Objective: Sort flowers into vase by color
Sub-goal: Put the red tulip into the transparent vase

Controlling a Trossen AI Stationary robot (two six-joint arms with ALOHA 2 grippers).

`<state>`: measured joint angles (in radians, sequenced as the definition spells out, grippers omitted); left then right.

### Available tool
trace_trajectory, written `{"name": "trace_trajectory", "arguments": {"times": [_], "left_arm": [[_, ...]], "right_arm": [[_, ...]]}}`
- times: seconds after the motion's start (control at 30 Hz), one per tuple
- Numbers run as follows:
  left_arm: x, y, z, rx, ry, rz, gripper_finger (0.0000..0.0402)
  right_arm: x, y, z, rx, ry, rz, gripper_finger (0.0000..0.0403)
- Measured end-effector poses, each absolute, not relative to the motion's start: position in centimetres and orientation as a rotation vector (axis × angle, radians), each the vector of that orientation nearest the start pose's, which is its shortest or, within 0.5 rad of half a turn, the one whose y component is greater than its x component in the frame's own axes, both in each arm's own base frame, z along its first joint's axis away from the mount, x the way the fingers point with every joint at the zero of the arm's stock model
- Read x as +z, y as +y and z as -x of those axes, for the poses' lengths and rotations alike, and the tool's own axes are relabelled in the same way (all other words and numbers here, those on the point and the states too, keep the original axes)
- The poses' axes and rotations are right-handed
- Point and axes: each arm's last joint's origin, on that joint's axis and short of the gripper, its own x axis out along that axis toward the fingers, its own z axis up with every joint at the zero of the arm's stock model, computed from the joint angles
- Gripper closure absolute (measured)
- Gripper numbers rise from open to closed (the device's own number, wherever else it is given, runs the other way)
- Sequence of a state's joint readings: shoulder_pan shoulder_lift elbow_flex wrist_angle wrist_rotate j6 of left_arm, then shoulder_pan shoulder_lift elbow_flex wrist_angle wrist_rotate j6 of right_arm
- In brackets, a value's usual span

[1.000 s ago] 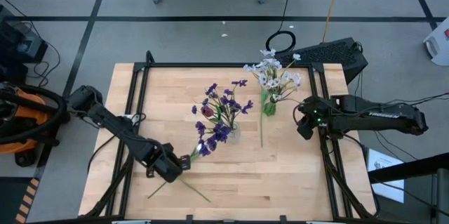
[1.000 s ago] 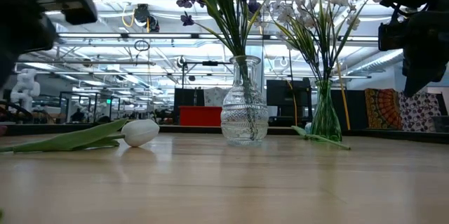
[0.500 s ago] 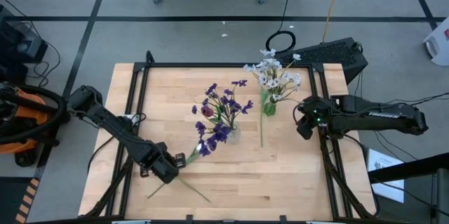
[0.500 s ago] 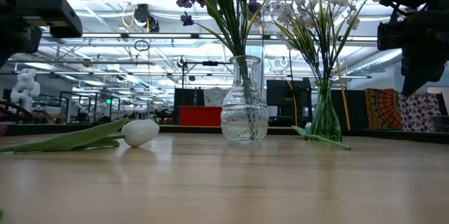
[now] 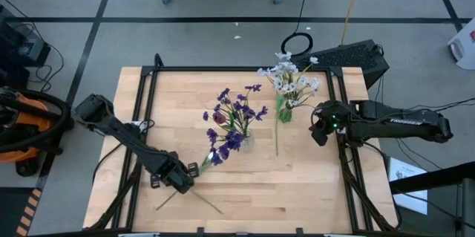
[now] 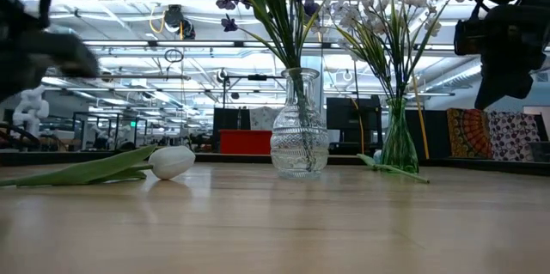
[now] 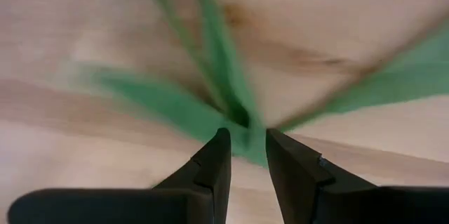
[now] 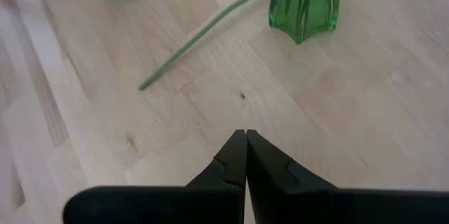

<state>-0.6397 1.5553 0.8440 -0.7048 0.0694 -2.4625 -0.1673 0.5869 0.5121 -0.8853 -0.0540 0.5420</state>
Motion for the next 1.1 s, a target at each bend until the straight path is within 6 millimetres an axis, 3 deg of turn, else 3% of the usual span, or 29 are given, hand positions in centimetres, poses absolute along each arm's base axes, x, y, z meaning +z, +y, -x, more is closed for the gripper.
{"name": "trace_trajectory", "arguments": {"times": [0.2, 0.5, 0.7, 0.93, 1.1], "left_arm": [[14.0, -16.0, -20.7, 1.334, 1.218, 1.517, 0.0304], [13.4, -15.5, -21.1, 1.350, 1.207, 1.485, 0.0310], [13.4, -15.3, -21.0, 1.357, 1.195, 1.442, 0.0383], [13.8, -14.8, -20.8, 1.321, 1.114, 1.372, 0.0392], [15.4, -14.5, -20.4, 1.264, 0.918, 1.303, 0.0393]], "right_arm": [[21.3, -1.6, -10.4, -0.367, 0.896, -0.618, 0.0403], [21.6, -1.7, -10.8, -0.355, 0.837, -0.625, 0.0403], [21.8, -1.7, -11.1, -0.360, 0.797, -0.660, 0.0403], [21.8, -1.7, -11.1, -0.368, 0.791, -0.686, 0.0403], [21.9, -1.7, -11.2, -0.373, 0.785, -0.701, 0.0403]]}}
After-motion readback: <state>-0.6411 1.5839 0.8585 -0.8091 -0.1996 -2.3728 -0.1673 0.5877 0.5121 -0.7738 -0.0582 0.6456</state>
